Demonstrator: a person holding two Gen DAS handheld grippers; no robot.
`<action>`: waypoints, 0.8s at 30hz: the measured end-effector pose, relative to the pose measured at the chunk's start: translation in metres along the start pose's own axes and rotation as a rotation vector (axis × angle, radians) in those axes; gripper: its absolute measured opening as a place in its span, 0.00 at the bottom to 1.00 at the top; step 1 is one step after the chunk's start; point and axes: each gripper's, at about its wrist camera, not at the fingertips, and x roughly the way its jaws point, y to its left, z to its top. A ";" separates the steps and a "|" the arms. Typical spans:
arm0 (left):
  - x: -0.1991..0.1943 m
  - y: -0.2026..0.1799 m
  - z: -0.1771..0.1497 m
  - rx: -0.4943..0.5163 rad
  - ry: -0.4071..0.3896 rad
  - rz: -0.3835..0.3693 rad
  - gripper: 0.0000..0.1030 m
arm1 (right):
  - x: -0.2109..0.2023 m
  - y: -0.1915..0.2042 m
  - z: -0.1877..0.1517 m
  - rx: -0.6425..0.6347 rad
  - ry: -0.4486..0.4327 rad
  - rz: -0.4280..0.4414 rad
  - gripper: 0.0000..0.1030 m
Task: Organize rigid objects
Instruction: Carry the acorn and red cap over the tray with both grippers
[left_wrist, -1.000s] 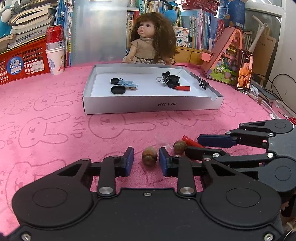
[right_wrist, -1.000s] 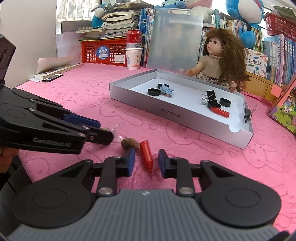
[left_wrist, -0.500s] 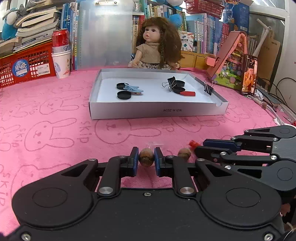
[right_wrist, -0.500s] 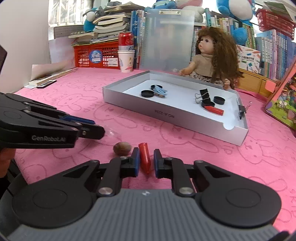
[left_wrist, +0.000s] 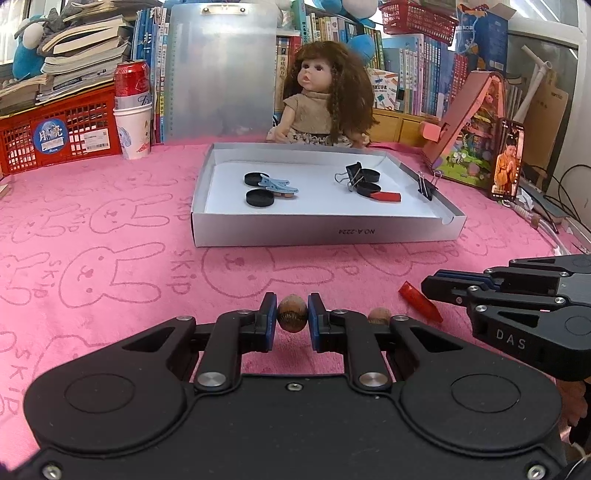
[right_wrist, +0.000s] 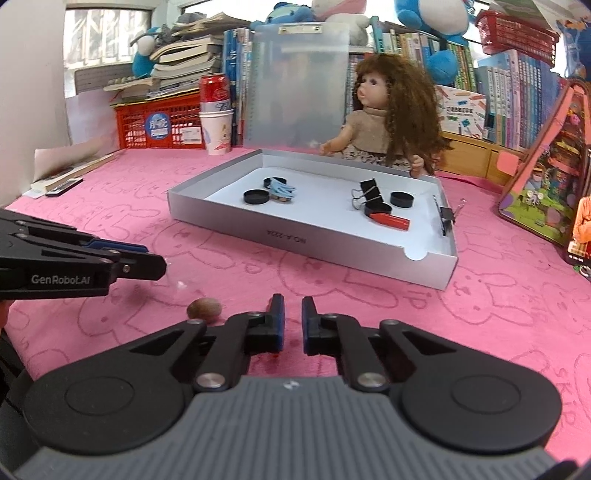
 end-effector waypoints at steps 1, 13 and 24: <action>0.000 0.000 0.001 -0.001 -0.002 0.000 0.16 | 0.000 -0.001 0.001 0.004 -0.001 -0.003 0.12; 0.004 0.000 0.017 0.000 -0.025 0.001 0.16 | -0.007 -0.010 0.011 0.012 -0.039 -0.039 0.12; 0.008 -0.005 0.025 0.004 -0.043 -0.008 0.16 | -0.006 -0.016 0.017 0.021 -0.058 -0.060 0.12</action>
